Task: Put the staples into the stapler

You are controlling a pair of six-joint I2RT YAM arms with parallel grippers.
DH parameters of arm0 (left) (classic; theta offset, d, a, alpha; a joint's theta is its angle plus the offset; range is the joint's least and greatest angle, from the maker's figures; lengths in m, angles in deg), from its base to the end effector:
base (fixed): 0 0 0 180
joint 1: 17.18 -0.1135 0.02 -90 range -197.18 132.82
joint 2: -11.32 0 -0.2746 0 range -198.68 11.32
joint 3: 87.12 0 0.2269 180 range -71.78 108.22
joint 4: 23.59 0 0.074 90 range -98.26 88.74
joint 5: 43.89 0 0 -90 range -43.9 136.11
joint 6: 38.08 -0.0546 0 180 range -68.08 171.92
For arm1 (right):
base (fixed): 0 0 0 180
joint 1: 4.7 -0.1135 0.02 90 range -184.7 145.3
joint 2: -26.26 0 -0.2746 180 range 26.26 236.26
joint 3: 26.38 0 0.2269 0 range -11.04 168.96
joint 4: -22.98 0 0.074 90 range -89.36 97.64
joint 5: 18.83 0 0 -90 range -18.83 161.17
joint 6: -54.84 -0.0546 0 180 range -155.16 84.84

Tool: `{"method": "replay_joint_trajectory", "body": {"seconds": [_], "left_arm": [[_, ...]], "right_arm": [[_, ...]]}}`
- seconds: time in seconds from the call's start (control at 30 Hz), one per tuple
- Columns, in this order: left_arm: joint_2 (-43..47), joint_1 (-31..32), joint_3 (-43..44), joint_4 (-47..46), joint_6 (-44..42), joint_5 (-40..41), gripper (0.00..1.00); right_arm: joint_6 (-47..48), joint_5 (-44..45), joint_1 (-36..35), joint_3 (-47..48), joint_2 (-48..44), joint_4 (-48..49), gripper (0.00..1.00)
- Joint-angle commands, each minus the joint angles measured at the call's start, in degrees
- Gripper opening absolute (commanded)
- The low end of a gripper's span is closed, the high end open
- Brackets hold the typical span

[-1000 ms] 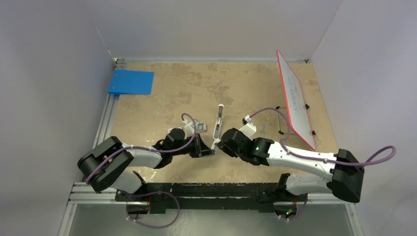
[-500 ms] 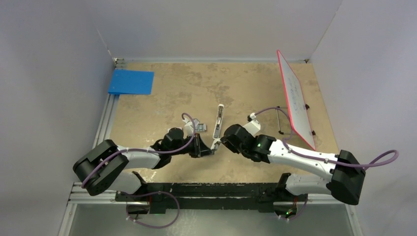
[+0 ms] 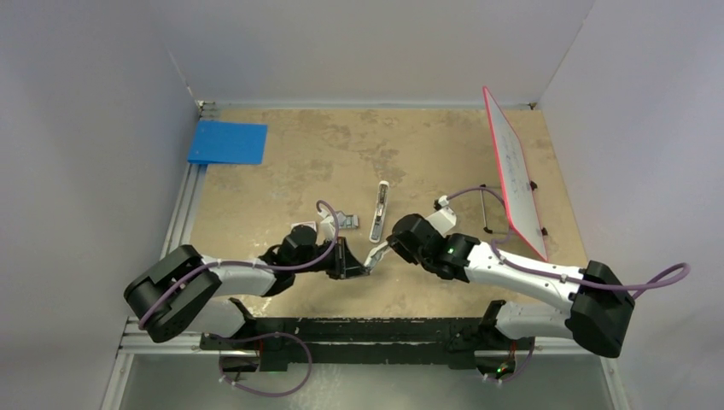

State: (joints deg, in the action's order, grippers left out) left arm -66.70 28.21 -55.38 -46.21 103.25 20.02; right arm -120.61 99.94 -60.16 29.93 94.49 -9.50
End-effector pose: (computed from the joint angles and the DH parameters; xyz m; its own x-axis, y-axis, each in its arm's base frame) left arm 0.1462 -0.1824 0.1688 -0.8962 -0.0900 -0.4345 0.3562 0.4380 -0.8254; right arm 0.1505 0.1723 0.2364 -0.5569 0.7321 -0.3924 0.3536 0.6364 0.6855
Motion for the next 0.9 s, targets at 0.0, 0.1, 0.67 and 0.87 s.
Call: {"method": "replay_joint_trajectory", "body": {"seconds": [0.0,0.1,0.67,0.87], "left_arm": [[2.77,0.06,-0.23,-2.83,-2.29,-4.36,0.00],[2.88,0.07,0.02,-1.72,-2.02,-3.35,0.00],[2.12,0.13,3.28,2.71,3.25,7.36,0.00],[2.36,0.08,3.29,2.10,3.60,7.63,0.00]], "right_arm": [[1.55,3.46,0.84,-0.80,0.67,1.72,0.29],[3.33,1.78,0.82,-0.98,0.26,4.00,0.32],[9.33,-6.20,0.71,-2.41,4.53,12.23,0.69],[7.95,-6.94,0.73,-3.74,3.64,15.27,0.71]]}}
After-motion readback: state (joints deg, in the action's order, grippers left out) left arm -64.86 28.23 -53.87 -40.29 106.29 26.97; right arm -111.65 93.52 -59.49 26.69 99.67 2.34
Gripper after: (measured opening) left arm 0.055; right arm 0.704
